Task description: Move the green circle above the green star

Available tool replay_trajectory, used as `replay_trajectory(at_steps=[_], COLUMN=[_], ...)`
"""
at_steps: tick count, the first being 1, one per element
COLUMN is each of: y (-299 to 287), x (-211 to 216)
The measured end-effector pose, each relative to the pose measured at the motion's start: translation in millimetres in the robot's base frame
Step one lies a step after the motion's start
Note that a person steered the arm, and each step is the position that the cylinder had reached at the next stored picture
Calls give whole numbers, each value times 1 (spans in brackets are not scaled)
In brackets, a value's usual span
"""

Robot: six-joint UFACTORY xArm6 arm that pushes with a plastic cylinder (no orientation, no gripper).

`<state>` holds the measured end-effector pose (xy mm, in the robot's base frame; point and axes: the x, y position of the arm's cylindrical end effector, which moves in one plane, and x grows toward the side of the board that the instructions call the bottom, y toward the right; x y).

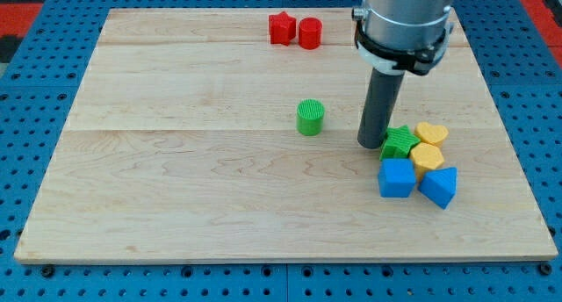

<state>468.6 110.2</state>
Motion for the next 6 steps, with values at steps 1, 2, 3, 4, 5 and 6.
replay_trajectory(at_steps=[1,2,3,4,5,6], y=[-46,-100,-103,-65,2,-22], x=[0,2,-61,-65,-32,-53])
